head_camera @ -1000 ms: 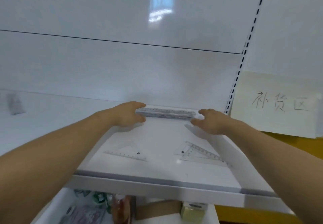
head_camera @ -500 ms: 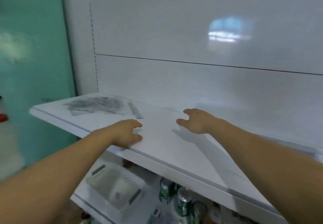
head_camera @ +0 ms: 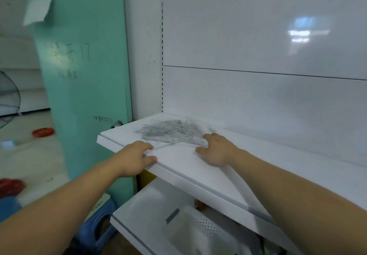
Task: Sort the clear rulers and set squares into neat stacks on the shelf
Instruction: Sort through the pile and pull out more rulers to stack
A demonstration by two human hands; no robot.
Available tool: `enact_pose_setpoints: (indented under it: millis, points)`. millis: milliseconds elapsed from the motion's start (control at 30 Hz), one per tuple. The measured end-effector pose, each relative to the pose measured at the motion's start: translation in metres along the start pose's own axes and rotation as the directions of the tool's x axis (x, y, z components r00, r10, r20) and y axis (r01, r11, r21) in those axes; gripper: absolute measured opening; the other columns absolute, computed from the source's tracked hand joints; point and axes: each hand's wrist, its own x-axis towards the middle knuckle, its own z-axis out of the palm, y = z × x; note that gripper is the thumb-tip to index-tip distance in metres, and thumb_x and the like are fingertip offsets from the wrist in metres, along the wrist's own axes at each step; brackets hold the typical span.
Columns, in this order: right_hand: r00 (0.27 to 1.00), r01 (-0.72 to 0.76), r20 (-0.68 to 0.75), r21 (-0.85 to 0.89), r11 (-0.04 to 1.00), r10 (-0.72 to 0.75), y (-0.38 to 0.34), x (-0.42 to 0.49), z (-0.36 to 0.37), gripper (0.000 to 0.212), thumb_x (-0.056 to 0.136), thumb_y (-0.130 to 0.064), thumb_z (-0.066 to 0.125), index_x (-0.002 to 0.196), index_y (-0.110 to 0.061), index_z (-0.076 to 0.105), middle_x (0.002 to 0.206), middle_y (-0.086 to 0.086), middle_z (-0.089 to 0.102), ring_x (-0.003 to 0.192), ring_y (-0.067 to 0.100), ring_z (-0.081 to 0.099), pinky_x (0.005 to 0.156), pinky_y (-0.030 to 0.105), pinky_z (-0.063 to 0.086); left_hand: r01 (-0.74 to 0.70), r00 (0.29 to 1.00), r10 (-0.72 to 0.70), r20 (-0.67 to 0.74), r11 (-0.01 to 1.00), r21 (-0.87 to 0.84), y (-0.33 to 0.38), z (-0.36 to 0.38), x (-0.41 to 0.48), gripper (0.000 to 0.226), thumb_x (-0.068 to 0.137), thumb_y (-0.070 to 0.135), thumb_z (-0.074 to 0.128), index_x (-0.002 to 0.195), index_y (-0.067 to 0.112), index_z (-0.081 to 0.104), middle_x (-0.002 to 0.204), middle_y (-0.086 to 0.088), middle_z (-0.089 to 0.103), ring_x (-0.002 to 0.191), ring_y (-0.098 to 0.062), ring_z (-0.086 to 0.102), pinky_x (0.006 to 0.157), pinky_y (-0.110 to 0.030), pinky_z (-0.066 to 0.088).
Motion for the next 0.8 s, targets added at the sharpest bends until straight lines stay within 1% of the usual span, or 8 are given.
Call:
enact_pose_setpoints:
  millis: [100,233,300,400,500,600,700,800]
  points:
    - [1.000,0.021,-0.021,-0.006,1.000,-0.021,-0.008,0.036,0.006,0.066,0.094,-0.053,0.039,0.147,-0.015,0.027,0.148,0.009,0.034,0.136,0.028,0.032,0.109,0.037,0.030,-0.034,0.996,0.032,-0.086,0.999,-0.020,-0.015,0.000,0.029,0.054,0.092,0.044,0.052,0.140,0.024,0.040,0.149,0.000,0.034,0.135,-0.020,0.033,0.111,-0.033,0.026]
    - [0.999,0.042,-0.025,0.009,0.999,-0.042,-0.014,0.089,0.013,0.064,0.095,-0.055,0.035,0.144,-0.016,0.033,0.147,0.009,0.036,0.135,0.028,0.033,0.110,0.039,0.029,-0.050,0.992,0.052,-0.112,0.999,0.020,-0.030,0.004,0.077,0.059,0.090,0.048,0.051,0.143,0.026,0.036,0.152,0.000,0.028,0.139,-0.020,0.026,0.115,-0.036,0.023]
    - [0.998,0.052,-0.017,-0.012,0.999,-0.053,-0.017,0.117,0.015,0.058,0.095,-0.055,0.034,0.137,-0.015,0.042,0.141,0.011,0.042,0.130,0.030,0.038,0.107,0.042,0.032,-0.051,0.993,0.057,-0.104,0.997,0.061,-0.035,0.001,0.102,0.063,0.089,0.055,0.050,0.144,0.029,0.034,0.155,0.002,0.024,0.141,-0.019,0.022,0.116,-0.037,0.021]
    - [0.998,0.057,-0.006,-0.053,0.997,-0.057,-0.020,0.151,0.014,0.051,0.095,-0.050,0.036,0.123,-0.010,0.053,0.127,0.015,0.048,0.117,0.032,0.046,0.100,0.041,0.038,-0.055,0.998,0.059,-0.020,0.987,0.148,-0.042,-0.005,0.132,0.070,0.087,0.064,0.044,0.147,0.036,0.023,0.158,0.008,0.011,0.145,-0.017,0.012,0.118,-0.040,0.015]
    - [0.997,0.072,-0.019,0.000,0.997,-0.072,-0.019,0.172,0.007,0.042,0.096,-0.034,0.044,0.115,0.000,0.061,0.116,0.018,0.060,0.105,0.031,0.056,0.090,0.039,0.047,-0.068,0.997,0.063,0.048,0.989,0.132,-0.051,-0.008,0.152,0.072,0.083,0.068,0.046,0.145,0.037,0.026,0.154,0.009,0.025,0.139,-0.018,0.027,0.114,-0.043,0.024]
    - [0.999,0.049,-0.013,0.057,0.997,-0.049,-0.017,0.179,0.004,0.036,0.096,-0.023,0.047,0.105,0.008,0.063,0.106,0.022,0.066,0.091,0.030,0.060,0.078,0.036,0.048,-0.123,0.992,0.123,0.014,0.990,0.067,-0.057,-0.011,0.165,0.060,0.081,0.065,0.053,0.132,0.034,0.045,0.131,0.005,0.048,0.118,-0.016,0.045,0.101,-0.036,0.038]
    - [1.000,0.031,-0.001,0.083,0.996,-0.032,-0.016,0.176,0.002,0.043,0.097,-0.035,0.044,0.101,0.004,0.062,0.105,0.018,0.067,0.088,0.027,0.059,0.078,0.034,0.046,-0.190,0.982,0.190,-0.006,0.981,0.030,-0.058,-0.017,0.175,0.035,0.083,0.053,0.060,0.112,0.033,0.056,0.108,0.008,0.051,0.102,-0.012,0.050,0.085,-0.025,0.039]
    - [0.997,0.007,0.082,0.040,0.999,-0.010,-0.018,0.164,-0.002,0.049,0.088,-0.049,0.056,0.120,-0.012,0.059,0.112,0.003,0.060,0.103,0.020,0.055,0.087,0.030,0.044,-0.238,0.971,0.238,0.026,0.971,-0.008,-0.059,-0.021,0.185,0.028,0.084,0.049,0.062,0.107,0.034,0.056,0.113,0.009,0.052,0.102,-0.010,0.050,0.084,-0.024,0.039]
